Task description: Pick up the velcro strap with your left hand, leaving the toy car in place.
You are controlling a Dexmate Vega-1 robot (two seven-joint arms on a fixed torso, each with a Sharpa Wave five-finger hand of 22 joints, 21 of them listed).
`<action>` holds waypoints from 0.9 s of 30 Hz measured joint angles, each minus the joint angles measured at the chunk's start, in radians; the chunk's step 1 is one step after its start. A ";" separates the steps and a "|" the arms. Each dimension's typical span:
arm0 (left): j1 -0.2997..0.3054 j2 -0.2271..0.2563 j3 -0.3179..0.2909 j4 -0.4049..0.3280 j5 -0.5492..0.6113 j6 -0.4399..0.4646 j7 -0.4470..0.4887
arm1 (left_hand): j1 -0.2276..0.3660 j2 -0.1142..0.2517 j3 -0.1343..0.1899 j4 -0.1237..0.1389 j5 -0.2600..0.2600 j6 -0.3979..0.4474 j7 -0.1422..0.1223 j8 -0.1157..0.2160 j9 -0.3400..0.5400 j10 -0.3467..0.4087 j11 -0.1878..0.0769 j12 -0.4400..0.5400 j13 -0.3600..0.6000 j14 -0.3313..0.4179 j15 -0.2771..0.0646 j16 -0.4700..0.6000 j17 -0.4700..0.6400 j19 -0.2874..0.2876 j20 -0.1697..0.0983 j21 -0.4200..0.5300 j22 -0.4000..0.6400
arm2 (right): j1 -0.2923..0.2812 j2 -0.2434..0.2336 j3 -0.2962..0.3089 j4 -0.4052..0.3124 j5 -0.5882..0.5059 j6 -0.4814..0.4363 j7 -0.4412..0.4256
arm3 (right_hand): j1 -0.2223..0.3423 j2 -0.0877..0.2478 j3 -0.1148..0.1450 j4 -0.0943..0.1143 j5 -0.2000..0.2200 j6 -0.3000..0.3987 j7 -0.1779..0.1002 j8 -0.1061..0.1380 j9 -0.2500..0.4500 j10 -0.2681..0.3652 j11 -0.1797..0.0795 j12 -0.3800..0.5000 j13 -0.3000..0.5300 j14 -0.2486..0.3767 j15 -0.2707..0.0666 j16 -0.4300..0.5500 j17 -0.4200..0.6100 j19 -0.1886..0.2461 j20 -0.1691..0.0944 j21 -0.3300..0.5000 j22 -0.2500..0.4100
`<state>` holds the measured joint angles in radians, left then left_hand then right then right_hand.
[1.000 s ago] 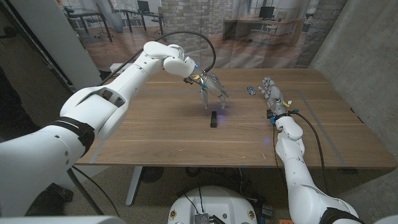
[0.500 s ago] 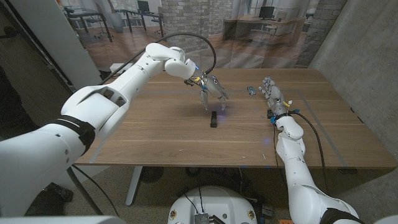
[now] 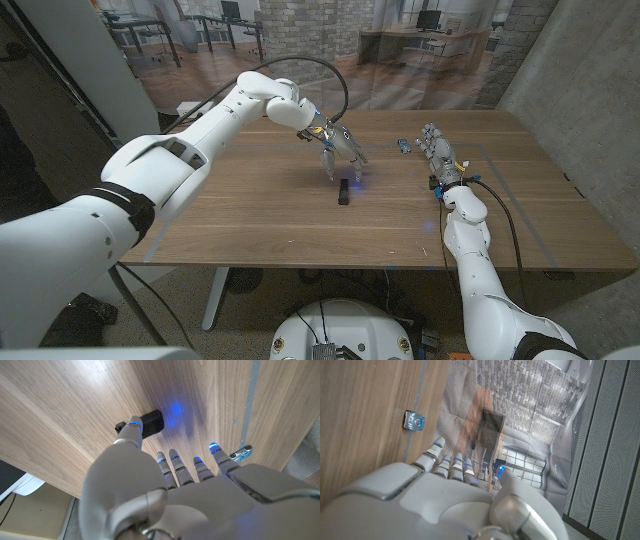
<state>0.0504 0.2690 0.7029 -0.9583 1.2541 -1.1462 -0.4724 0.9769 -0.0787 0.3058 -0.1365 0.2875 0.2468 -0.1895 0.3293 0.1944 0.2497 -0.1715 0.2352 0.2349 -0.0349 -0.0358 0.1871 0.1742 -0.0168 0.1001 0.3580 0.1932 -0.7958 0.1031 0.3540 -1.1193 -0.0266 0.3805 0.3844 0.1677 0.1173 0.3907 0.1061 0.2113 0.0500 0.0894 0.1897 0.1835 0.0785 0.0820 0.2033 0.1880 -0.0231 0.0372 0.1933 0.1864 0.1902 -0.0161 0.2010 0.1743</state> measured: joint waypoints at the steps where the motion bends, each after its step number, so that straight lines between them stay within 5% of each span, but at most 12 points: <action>1: 0.000 0.000 0.000 0.000 0.000 -0.001 0.001 | 0.000 0.000 0.000 0.000 0.000 0.000 0.000 0.000 0.003 0.000 0.000 0.000 0.000 0.000 0.000 0.000 0.000 0.000 0.000 0.000 0.000 | 0.002 0.000 0.000 0.003 0.000 0.000 0.000 | 0.000 0.000 0.000 0.000 0.000 0.000 0.000 0.000 0.000 0.000 0.000 0.000 0.000 0.000 0.000 0.000 0.000 0.000 0.000 0.000 0.000; 27: -0.032 -0.015 0.049 0.061 0.038 -0.016 0.038 | 0.013 0.013 -0.013 -0.004 0.000 0.020 0.001 0.011 0.003 0.016 0.005 0.000 0.005 0.000 0.000 0.000 0.000 0.000 0.000 -0.007 0.000 | 0.018 -0.001 0.006 0.033 -0.001 0.020 -0.006 | 0.000 0.000 0.000 0.000 0.000 0.000 0.000 0.000 0.000 0.000 0.000 -0.006 0.000 0.000 0.000 0.000 -0.005 0.000 0.000 0.000 0.000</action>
<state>0.0185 0.2544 0.7517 -0.8973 1.2925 -1.1623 -0.4340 0.9901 -0.0655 0.2930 -0.1402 0.2875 0.2670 -0.1880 0.3405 0.1978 0.2657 -0.1661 0.2352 0.2396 -0.0349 -0.0358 0.1872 0.1743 -0.0168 0.1001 0.3511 0.1930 -0.7781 0.1020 0.3595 -1.0866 -0.0280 0.4001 0.3785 0.1677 0.1173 0.3908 0.1062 0.2113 0.0500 0.0894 0.1897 0.1835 0.0785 0.0820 0.1973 0.1880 -0.0231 0.0372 0.1933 0.1812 0.1902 -0.0161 0.2010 0.1743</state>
